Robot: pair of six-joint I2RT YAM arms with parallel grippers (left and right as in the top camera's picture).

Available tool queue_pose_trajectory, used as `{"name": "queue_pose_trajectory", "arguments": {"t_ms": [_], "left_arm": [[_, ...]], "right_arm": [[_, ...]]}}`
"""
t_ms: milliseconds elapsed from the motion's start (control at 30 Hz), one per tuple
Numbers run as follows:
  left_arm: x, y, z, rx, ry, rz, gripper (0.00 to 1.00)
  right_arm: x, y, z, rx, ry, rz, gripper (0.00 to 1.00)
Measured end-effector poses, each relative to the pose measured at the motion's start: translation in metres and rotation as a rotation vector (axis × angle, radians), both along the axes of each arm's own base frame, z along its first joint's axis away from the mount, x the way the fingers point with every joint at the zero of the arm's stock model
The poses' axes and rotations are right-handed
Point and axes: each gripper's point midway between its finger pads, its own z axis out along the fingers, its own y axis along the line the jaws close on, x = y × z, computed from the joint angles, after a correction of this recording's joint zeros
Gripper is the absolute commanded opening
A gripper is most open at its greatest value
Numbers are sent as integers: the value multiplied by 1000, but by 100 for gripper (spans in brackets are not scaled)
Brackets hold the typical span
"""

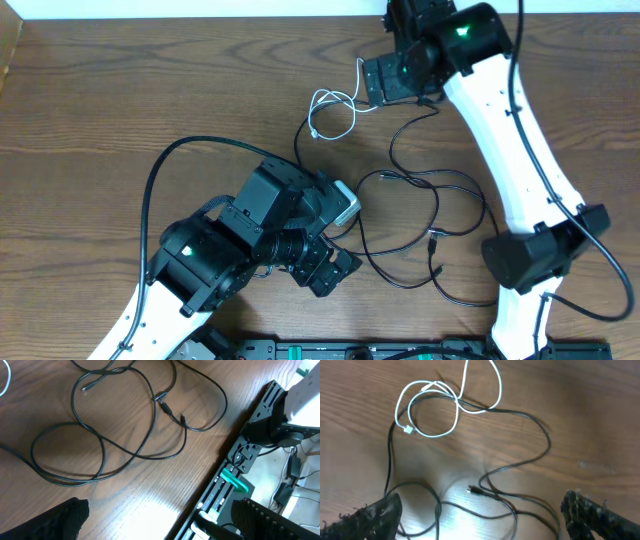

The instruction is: Untangle cables

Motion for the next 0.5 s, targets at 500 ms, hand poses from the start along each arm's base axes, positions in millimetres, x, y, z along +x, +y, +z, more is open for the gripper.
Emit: {"name": "queue_pose_trajectory", "arguments": {"t_ms": [500], "left_arm": [[-14,11,-10,53,69,-2,96]], "right_arm": [[-8,49,-142,-71,319,147,98]]}}
